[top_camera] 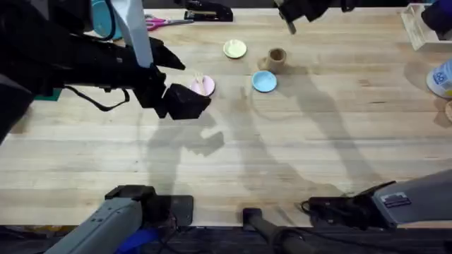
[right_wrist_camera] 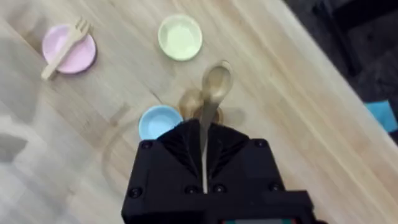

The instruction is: Pick up a utensil and set it on the pink plate, then put the other utensil in the container.

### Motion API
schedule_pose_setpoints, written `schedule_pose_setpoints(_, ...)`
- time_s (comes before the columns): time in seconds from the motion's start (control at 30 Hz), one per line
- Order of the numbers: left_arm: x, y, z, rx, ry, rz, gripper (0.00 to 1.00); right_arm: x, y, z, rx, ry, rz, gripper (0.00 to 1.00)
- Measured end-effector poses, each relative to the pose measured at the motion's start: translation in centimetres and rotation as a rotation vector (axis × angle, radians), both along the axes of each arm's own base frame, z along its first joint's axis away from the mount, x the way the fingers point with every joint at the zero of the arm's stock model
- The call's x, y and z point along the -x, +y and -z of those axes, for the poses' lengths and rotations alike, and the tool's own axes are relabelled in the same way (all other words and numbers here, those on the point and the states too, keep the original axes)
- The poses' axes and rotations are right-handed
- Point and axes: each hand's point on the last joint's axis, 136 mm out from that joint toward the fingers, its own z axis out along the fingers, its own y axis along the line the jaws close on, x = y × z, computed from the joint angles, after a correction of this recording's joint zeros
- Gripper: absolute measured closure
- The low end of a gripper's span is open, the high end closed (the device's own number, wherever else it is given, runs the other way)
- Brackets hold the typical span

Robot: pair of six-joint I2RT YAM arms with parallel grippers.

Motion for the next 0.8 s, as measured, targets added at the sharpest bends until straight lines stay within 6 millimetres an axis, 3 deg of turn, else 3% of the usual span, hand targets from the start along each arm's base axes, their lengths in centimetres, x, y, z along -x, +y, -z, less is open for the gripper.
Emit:
schedule_pose_setpoints(0.23,0.0,0.0,0.0,0.000,0.000,0.000,0.006,-1.2,0.7,-0.7,-0.049,-0.057,-0.044,0.967)
schedule_pose_setpoints(0.53,0.0,0.0,0.0,0.000,0.000,0.000,0.006,-2.3,1.0,1.8,-0.126,-0.114,-0.079,0.967)
schedule_pose_setpoints(0.8,0.0,0.0,0.0,0.000,0.000,0.000,0.006,-3.0,1.2,1.1,-0.273,-0.278,-0.154,0.968)
